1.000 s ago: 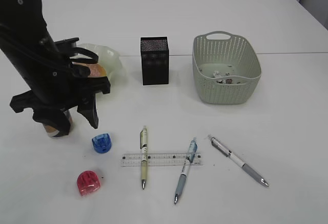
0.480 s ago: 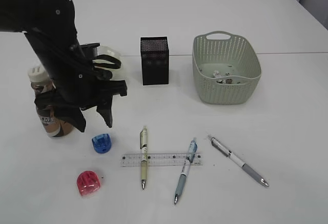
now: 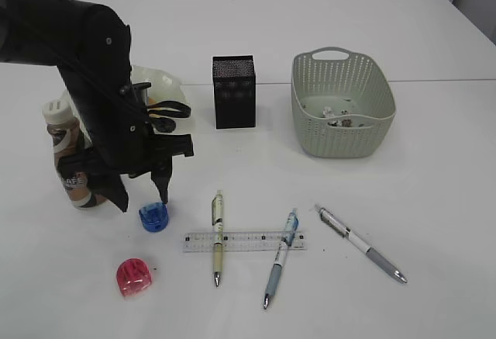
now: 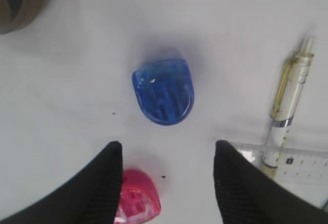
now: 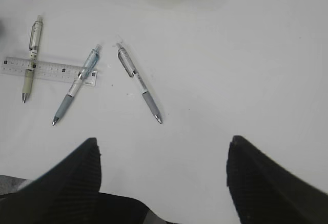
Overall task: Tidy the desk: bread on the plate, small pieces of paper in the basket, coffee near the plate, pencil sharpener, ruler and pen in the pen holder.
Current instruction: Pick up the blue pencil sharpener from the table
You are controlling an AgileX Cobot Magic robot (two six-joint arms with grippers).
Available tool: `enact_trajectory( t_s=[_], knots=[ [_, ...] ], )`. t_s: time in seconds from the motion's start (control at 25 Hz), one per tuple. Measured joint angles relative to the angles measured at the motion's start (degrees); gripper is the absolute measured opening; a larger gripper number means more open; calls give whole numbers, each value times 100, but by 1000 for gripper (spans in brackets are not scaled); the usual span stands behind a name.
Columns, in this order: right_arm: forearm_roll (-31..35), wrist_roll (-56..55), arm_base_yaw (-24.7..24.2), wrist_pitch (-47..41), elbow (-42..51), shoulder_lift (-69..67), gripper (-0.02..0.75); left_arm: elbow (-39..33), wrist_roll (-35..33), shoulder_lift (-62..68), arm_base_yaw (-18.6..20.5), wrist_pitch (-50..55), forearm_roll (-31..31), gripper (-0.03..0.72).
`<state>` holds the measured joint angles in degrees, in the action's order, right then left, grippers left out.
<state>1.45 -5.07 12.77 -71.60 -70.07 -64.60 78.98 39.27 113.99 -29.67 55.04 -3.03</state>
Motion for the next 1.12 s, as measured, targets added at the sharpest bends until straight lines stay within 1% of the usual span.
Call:
enact_trajectory(
  t_s=[0.24, 0.48, 0.72, 0.88, 1.12],
  knots=[
    [0, 0, 0, 0, 0, 0, 561, 11, 70, 24, 0, -302, 12, 421],
    [0, 0, 0, 0, 0, 0, 561, 122, 74, 190, 0, -350, 12, 421],
    [0, 0, 0, 0, 0, 0, 561, 353, 74, 463, -2, -106, 133, 421],
    [0, 0, 0, 0, 0, 0, 561, 381, 74, 501, -2, 8, 246, 421],
    [0, 0, 0, 0, 0, 0, 561, 391, 83, 501, -2, 46, 256, 421]
  ],
)
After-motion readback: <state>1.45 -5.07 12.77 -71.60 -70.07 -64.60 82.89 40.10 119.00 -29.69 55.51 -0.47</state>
